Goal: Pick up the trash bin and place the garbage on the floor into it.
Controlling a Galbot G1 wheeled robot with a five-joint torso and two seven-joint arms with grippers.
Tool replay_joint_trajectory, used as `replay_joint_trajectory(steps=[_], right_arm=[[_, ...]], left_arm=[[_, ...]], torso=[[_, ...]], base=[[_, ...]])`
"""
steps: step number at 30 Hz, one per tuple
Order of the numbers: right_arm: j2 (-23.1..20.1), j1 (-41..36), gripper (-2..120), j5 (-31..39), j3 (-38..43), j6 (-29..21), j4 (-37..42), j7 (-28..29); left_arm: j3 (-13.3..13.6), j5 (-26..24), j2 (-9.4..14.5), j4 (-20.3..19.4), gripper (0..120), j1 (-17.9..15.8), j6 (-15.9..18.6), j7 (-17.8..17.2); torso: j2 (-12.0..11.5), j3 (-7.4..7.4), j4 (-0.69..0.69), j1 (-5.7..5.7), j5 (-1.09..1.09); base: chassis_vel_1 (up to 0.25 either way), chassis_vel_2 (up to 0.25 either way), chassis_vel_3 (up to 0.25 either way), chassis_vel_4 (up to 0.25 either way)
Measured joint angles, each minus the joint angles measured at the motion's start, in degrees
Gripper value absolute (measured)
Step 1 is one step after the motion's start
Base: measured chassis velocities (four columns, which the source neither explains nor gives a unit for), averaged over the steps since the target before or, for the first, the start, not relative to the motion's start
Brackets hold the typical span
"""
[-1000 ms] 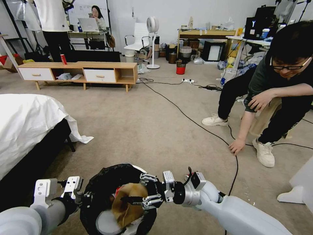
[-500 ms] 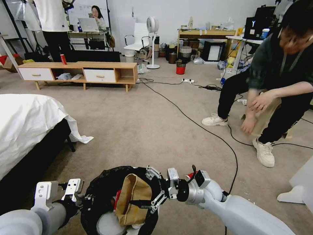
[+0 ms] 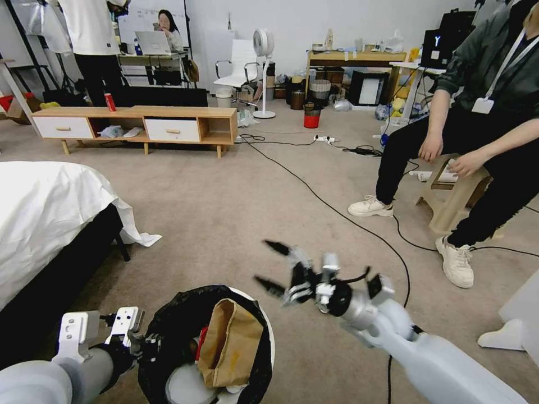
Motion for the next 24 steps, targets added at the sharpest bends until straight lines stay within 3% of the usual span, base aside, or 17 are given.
replay_joint_trajectory(steps=[2,3,7,15,24], right_arm=[[-0.2,-2.9,100,-2.5,2.7,0.3,-0.3,5.2],[-0.2,-2.9,100,-2.5,2.7,0.3,-0.3,5.2],[-0.6,-9.7,100,-6.4,10.4,-0.2,1.0,15.0],[-0.7,-18.9,100,-12.0,18.0,-1.0,2.0,21.4],[0.2,-23.6,100,-14.8,20.8,-0.6,1.0,23.6]], left_arm=[[-0.5,0.8,-1.4,-1.0,1,1.2,0.0,-0.1],[-0.5,0.8,-1.4,-1.0,1,1.2,0.0,-0.1],[0.0,1.8,-2.9,-1.4,1,1.1,0.0,-0.4],[-0.1,4.3,-4.7,-1.2,1,1.6,0.0,0.5],[-0.2,6.9,-5.9,-0.8,1,1.8,0.0,1.3]], torso=[[0.0,0.00,0.11,0.00,0.02],[0.0,0.00,0.11,0.00,0.02],[0.0,0.00,0.04,0.00,0.00],[0.0,0.00,0.06,-0.01,0.01],[0.0,0.00,0.07,0.00,0.02]], base=[[0.000,0.000,0.000,0.000],[0.000,0.000,0.000,0.000],[0.000,0.000,0.000,0.000],[0.000,0.000,0.000,0.000],[0.000,0.000,0.000,0.000]])
